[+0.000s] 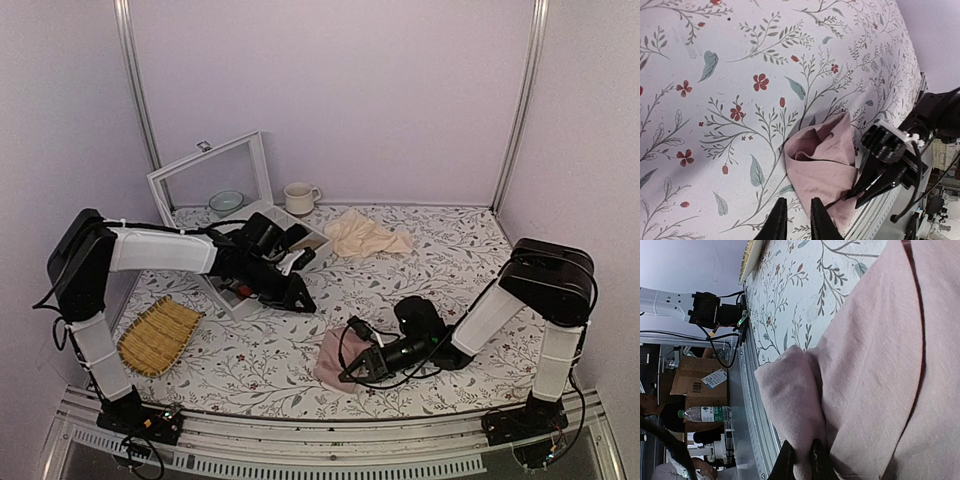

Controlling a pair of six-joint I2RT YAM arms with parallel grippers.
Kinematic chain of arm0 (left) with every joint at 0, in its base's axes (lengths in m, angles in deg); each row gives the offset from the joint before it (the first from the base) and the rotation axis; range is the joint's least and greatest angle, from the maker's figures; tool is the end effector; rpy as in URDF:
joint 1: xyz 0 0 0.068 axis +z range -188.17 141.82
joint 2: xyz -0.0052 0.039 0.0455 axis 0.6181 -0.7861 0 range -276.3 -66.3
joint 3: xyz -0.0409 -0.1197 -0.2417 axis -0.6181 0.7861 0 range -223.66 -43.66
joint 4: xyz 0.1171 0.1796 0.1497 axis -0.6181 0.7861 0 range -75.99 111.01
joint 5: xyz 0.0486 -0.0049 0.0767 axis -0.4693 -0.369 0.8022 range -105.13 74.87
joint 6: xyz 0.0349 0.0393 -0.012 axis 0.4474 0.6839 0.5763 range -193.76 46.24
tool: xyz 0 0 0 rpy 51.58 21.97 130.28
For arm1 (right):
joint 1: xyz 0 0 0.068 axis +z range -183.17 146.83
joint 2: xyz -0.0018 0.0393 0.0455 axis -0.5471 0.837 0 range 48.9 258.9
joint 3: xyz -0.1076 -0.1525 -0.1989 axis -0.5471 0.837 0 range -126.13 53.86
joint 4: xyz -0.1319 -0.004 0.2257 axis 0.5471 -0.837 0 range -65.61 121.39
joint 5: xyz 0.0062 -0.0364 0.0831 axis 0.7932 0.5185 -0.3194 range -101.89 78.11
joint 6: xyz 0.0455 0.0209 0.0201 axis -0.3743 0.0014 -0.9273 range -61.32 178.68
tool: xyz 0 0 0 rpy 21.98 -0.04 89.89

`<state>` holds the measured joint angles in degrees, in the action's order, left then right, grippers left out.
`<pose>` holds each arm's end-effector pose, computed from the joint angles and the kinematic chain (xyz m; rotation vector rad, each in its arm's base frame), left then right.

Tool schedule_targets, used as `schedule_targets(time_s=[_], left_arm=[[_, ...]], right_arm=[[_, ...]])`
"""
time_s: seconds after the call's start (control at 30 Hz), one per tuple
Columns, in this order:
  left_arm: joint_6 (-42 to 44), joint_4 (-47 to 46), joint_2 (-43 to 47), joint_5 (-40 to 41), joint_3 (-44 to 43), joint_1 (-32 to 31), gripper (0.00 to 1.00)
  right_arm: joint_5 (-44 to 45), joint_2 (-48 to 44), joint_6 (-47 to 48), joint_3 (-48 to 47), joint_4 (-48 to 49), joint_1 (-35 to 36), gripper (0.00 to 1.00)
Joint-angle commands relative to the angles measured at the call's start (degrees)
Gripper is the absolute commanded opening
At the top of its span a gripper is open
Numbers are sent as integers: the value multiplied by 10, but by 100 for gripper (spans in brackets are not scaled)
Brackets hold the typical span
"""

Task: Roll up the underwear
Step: Roll the underwear at the center of the board.

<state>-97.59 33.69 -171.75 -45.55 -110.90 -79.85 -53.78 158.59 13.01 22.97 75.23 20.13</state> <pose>0.2687 -0.2633 0.1748 0.6413 2.6936 -1.0610 0.1589 0.2530 0.0757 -0.6741 2.4995 1.6371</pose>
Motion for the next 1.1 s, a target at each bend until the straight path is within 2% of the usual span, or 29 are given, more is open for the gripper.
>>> schedule_targets(time_s=[0.0,0.1,0.23,0.33,0.57,1.07], left_arm=[[21,-37,26,-36,31,3,20],[54,-39,31,-72,53,-3,26],[81,-49,39,-100,91,-15,40],[96,-57,41,-111,107,-30,44],[105,-83,38,-140,108,-71,46],[120,-53,-12,-121,93,-109,47]], right_arm=[[22,54,46,9,-199,-17,0],[19,48,67,-9,-237,-27,0],[13,47,86,-35,-288,-39,0],[6,48,90,-53,-317,-39,0],[3,51,97,-70,-346,-40,0],[-1,49,93,-68,-350,-40,0]])
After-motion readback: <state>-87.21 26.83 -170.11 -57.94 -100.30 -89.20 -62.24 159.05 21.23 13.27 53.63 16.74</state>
